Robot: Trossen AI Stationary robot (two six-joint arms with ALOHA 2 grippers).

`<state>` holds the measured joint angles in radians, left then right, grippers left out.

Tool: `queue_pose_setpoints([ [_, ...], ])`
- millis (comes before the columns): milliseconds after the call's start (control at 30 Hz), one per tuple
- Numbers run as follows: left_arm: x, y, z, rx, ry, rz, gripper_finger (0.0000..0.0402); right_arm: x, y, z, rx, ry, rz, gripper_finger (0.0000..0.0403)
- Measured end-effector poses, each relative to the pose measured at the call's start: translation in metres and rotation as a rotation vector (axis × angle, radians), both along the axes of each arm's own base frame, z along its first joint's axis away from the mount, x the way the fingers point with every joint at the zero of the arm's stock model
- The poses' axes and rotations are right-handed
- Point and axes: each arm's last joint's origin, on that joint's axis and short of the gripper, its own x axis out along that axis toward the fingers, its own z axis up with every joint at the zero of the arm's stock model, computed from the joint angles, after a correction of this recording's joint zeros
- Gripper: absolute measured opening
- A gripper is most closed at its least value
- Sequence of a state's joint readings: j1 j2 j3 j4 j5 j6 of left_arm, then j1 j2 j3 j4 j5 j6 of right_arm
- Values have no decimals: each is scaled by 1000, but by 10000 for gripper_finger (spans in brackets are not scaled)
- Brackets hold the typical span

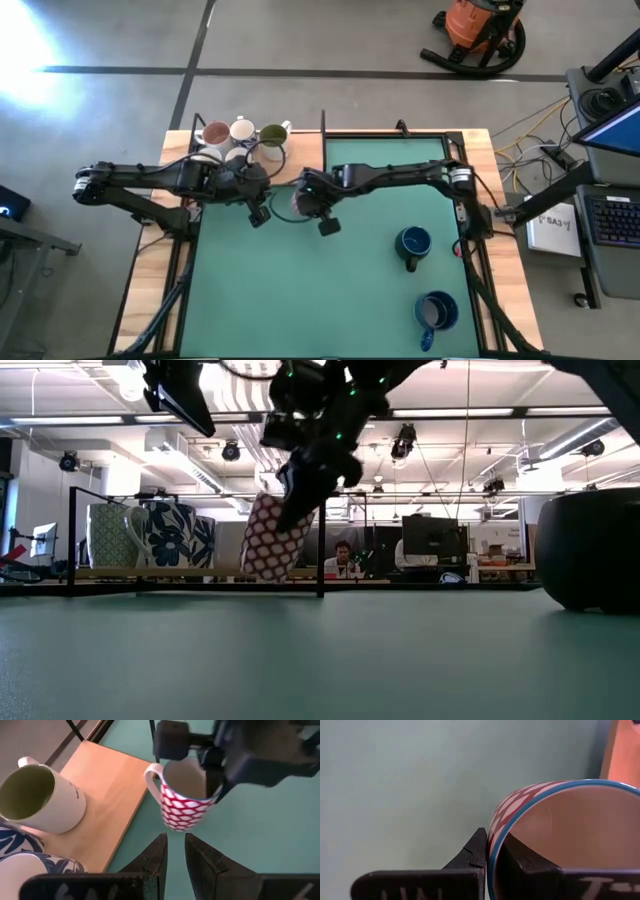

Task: Place coffee mugs
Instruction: Move the red patterned mug to the center of the table

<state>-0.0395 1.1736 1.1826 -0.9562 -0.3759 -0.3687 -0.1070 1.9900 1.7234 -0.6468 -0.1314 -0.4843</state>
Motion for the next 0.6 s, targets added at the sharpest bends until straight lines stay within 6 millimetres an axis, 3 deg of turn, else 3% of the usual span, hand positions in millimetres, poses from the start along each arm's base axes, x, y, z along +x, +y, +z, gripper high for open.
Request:
queue_pose_setpoints([
  [233, -1, 0, -5, -2, 20, 2, 49, 13, -20, -15, 49, 27, -23, 22],
  [600, -3, 0, -5, -3, 23, -3, 49, 20, -25, -23, 99, 54, -45, 27],
])
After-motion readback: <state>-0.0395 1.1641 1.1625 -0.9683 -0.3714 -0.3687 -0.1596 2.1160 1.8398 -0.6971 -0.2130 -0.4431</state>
